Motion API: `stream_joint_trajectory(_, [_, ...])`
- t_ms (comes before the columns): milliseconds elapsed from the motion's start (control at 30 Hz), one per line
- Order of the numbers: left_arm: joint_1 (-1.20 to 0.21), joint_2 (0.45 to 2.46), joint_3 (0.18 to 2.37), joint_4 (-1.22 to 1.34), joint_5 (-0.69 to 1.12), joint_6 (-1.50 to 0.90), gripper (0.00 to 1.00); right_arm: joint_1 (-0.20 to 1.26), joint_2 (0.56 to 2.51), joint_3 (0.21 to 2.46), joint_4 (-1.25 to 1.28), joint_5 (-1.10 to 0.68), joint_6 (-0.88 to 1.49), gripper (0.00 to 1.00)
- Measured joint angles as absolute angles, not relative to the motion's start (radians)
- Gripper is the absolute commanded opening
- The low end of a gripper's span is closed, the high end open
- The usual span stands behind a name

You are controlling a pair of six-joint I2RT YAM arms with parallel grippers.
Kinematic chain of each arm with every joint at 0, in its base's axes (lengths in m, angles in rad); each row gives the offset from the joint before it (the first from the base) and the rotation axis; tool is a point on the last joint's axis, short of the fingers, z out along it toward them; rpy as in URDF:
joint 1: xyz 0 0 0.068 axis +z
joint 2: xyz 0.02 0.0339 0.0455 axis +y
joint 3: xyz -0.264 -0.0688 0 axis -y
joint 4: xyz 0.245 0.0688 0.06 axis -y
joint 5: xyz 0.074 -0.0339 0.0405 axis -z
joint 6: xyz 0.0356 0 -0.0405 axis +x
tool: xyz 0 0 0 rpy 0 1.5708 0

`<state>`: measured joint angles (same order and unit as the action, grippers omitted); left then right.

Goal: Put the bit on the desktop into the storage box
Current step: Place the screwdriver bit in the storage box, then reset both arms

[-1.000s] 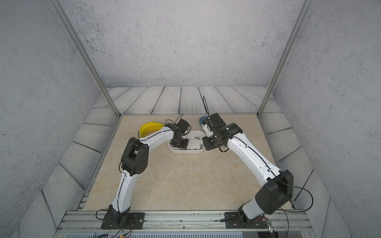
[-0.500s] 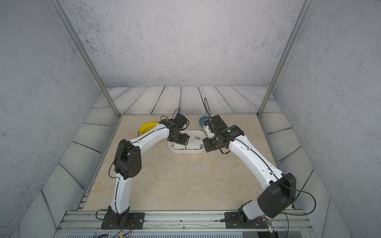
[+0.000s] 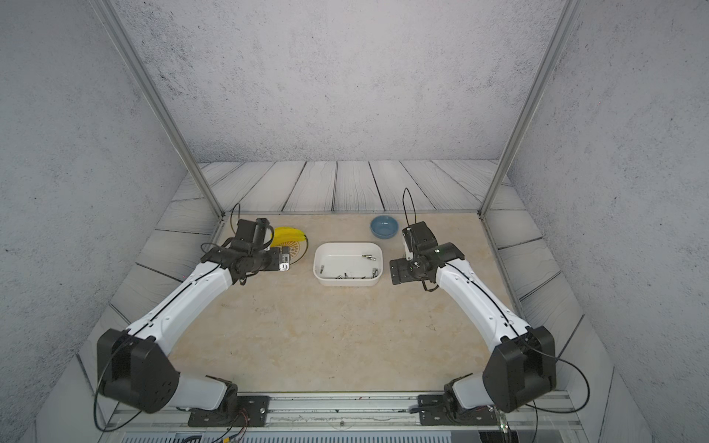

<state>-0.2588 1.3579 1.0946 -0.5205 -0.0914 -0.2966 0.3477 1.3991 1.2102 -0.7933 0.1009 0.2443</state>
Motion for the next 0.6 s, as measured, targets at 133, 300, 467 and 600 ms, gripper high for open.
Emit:
stream_joint_trajectory(133, [-0.175,1.209,0.843,-0.318,-0.233,-0.275,0.98,0.271,1.388,1.111,-0.71,0.151,0.275,0.99])
stream_joint_trajectory(300, [-0.17,1.145,0.628,-0.021,-0.37,-0.164,0.98,0.249,1.388,1.047,-0.627,0.247,0.295,1.0])
stream_joint_trajectory(467, [-0.156,1.22,0.479,0.275,-0.437,-0.064,0.98,0.247,1.385,0.953,-0.477,0.361,0.302,1.0])
stream_joint_trajectory(600, [-0.118,1.377,0.448,0.485,-0.403,-0.036,0.98,0.236,1.353,0.816,-0.308,0.463,0.28,1.0])
